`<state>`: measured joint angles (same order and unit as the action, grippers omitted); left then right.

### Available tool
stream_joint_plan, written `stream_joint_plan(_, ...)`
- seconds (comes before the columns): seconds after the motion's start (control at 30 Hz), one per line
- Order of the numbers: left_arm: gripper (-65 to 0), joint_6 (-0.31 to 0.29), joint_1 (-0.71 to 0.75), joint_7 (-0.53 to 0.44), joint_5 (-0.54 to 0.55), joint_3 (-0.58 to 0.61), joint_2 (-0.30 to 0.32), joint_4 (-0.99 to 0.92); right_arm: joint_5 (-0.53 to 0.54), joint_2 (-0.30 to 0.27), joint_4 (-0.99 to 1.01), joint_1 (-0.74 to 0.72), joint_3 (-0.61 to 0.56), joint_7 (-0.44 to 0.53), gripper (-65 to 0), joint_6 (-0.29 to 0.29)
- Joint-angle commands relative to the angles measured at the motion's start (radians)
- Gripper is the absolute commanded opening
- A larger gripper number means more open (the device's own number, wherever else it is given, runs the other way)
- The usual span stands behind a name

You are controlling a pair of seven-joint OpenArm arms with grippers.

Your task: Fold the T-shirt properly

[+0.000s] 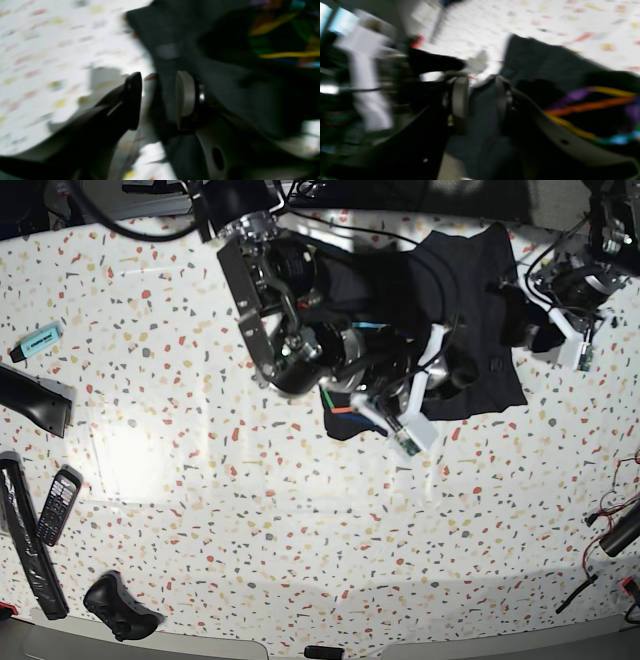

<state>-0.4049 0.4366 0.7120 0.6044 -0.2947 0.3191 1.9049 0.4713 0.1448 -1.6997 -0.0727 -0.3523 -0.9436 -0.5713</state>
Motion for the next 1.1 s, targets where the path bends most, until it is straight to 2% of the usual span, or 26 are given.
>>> stream_joint_plan(0.0,-49.3,-0.014,-0.002,0.007,0.035,-0.005,0.000,0.016,-0.022,0.012,-0.017,-0.029,0.008,0.032,-56.7,-0.006)
stream_joint_plan(0.07,-57.7,-0.019,-0.001,0.053,0.075,-0.005,-0.026,0.016,-0.087,0.012,-0.003,-0.051,0.014,0.068,-65.0,0.004)
stream_joint_plan(0.13,-65.0,-0.024,0.005,0.098,0.113,-0.005,-0.057,0.016,-0.143,-0.001,0.029,-0.078,0.014,0.100,-65.0,0.004)
stream_joint_plan(0.23,-65.0,-0.086,0.037,0.110,0.142,-0.005,-0.101,0.016,-0.248,-0.012,0.124,-0.132,0.014,0.117,-65.0,0.004)
stream_joint_plan(0.43,-65.0,-0.097,0.093,0.101,0.100,-0.005,-0.159,0.004,-0.364,-0.022,0.302,-0.227,0.014,0.112,-65.0,0.007)
stream_joint_plan(0.57,-65.0,-0.097,0.078,0.095,0.103,0.005,-0.158,-0.098,-0.363,-0.072,0.305,-0.227,0.014,0.076,-65.0,0.007)
stream_joint_plan(0.7,-65.0,-0.098,0.013,0.077,0.103,0.008,-0.158,-0.272,-0.356,-0.151,0.305,-0.199,0.014,0.042,-65.0,0.007)
stream_joint_plan(0.83,-65.0,-0.136,-0.075,0.077,0.101,0.008,-0.157,-0.394,-0.357,-0.222,0.303,-0.148,0.015,0.038,-65.0,0.011)
stream_joint_plan(0.97,-65.0,-0.146,-0.163,0.060,0.018,0.008,-0.157,-0.448,-0.357,-0.278,0.255,-0.077,0.026,0.066,-65.0,0.026)
stream_joint_plan(1.07,-65.0,-0.146,-0.224,0.005,-0.051,0.008,-0.158,-0.469,-0.357,-0.292,0.198,-0.020,0.065,0.077,-65.0,0.026)
